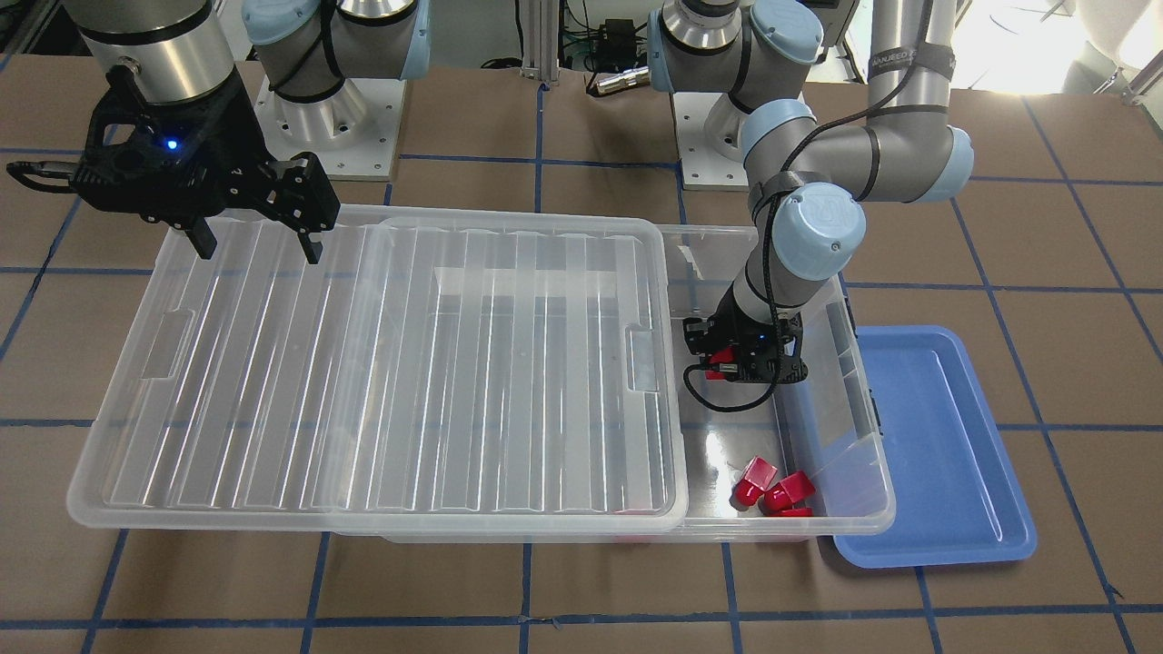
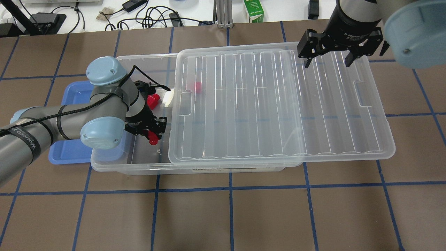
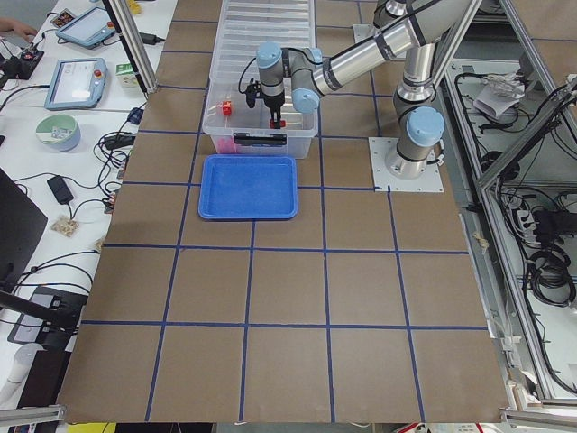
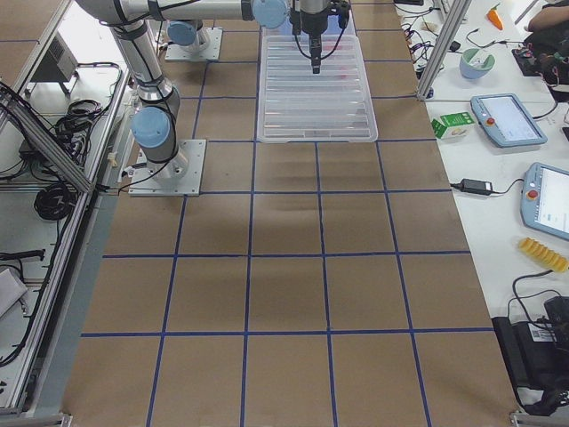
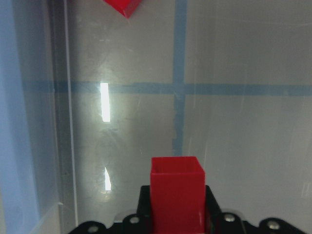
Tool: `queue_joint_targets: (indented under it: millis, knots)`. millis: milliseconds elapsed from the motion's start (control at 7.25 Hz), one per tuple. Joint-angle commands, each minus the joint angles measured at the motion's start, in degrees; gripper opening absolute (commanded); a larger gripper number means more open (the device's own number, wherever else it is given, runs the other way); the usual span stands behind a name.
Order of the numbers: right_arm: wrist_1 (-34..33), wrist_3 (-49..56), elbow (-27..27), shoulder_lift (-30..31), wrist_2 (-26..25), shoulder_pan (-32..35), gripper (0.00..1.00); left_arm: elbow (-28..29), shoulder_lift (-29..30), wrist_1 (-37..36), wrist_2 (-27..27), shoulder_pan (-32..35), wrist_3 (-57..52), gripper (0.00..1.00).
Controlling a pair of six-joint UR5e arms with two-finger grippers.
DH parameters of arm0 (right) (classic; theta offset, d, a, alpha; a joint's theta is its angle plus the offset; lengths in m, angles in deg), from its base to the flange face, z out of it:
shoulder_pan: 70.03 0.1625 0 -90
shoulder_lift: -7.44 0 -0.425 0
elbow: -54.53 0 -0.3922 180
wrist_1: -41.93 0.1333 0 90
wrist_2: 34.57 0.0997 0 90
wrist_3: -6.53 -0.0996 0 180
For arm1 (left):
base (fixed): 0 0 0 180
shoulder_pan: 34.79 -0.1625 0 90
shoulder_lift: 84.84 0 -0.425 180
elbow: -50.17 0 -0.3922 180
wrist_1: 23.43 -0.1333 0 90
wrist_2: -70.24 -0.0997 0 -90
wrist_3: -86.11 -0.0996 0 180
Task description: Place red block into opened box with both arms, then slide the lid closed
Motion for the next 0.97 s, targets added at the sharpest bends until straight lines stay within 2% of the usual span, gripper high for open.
queue_joint_targets:
  millis: [0, 138, 414, 552, 690, 828]
  knots:
    - [-0.01, 0.11, -0.04, 0.02, 0.05, 0.0, 1.0, -0.05, 1.06, -0.13, -0.1, -0.03, -0.18, 0.02]
    - [-0.01, 0.11, -0.04, 0.02, 0.13, 0.0, 1.0, -0.05, 1.41, -0.22, -0.11, -0.03, -0.18, 0.53]
    - [0.17, 0.63, 0.57, -0.42, 0.13, 0.0, 1.0, 0.74, 1.24, -0.31, -0.89, -0.21, -0.01, 0.84]
    - [0.69, 1.33, 0.66, -0.51, 0.05, -0.52, 1.0, 1.18, -0.24, -0.31, -0.98, -0.21, -0.01, 0.95]
    - [0.7, 5.95, 0.4, -0.68, -0.91, -2.35, 1.0, 2.84, -1.65, 0.48, -1.33, -0.64, -0.09, 1.0]
    - [0.7, 10.96, -0.04, -0.77, -0.4, -7.5, 1.0, 6.16, -3.23, 3.97, -2.9, -0.65, -0.09, 1.0]
